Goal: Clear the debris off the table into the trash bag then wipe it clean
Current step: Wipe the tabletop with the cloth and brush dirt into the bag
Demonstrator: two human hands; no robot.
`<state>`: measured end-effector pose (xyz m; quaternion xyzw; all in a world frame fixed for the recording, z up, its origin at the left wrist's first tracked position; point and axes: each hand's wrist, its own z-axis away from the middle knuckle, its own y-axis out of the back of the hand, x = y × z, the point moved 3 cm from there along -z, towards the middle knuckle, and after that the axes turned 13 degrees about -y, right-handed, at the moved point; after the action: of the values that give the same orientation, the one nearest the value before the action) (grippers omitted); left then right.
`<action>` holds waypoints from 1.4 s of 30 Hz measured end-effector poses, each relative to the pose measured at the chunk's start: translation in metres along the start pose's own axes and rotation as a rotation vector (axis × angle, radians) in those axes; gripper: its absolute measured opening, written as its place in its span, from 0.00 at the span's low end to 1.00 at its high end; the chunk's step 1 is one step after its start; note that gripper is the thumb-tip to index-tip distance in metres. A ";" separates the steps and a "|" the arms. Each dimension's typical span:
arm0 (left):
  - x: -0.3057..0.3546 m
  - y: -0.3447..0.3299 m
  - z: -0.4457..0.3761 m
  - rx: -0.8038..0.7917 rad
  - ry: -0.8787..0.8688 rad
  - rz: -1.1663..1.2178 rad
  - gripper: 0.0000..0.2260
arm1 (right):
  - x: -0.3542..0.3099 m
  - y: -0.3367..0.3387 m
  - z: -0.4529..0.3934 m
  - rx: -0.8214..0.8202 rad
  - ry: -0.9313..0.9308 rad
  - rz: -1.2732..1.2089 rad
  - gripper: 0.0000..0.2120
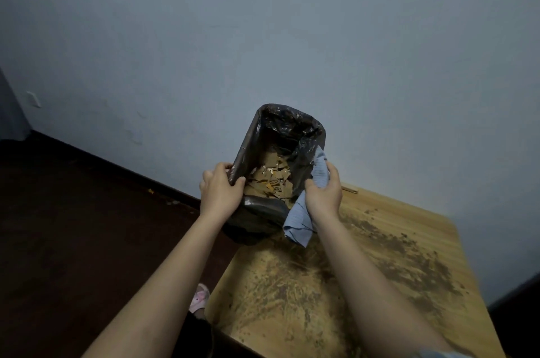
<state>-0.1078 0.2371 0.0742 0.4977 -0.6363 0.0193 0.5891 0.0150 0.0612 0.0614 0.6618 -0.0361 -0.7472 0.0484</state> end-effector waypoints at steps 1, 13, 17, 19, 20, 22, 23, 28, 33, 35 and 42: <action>-0.001 0.001 0.000 0.014 0.022 0.023 0.20 | -0.003 0.000 -0.002 0.003 0.010 0.002 0.24; -0.017 -0.008 0.004 -0.016 0.202 0.173 0.26 | 0.001 -0.045 -0.011 0.031 -0.042 -0.060 0.27; -0.029 -0.010 -0.004 -0.003 0.272 0.316 0.23 | 0.010 -0.068 -0.002 0.025 -0.045 -0.082 0.28; -0.035 -0.013 -0.008 0.045 0.287 0.375 0.24 | 0.016 -0.079 0.002 0.014 -0.054 -0.085 0.28; -0.037 -0.014 -0.011 0.076 0.284 0.378 0.24 | 0.018 -0.084 0.003 0.008 -0.055 -0.078 0.28; -0.039 -0.016 -0.017 0.123 0.289 0.374 0.23 | 0.021 -0.090 0.002 -0.009 -0.056 -0.064 0.28; -0.040 -0.017 -0.020 0.133 0.297 0.378 0.23 | 0.021 -0.091 0.000 -0.020 -0.060 -0.055 0.28; -0.048 -0.016 -0.032 0.158 0.344 0.360 0.23 | 0.022 -0.094 -0.005 -0.109 -0.052 0.067 0.27; -0.064 -0.004 -0.044 0.186 0.364 0.285 0.22 | 0.023 -0.087 -0.014 -0.141 -0.027 0.087 0.26; -0.071 0.006 -0.049 0.191 0.342 0.195 0.23 | 0.020 -0.078 -0.024 -0.096 0.004 0.111 0.25; -0.083 0.032 -0.062 0.135 0.191 -0.016 0.22 | -0.012 -0.057 -0.063 0.092 0.180 0.264 0.25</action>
<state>-0.0994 0.3419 0.0472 0.5372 -0.5707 0.1048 0.6122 0.0777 0.1199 0.0584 0.7172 -0.1527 -0.6695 0.1189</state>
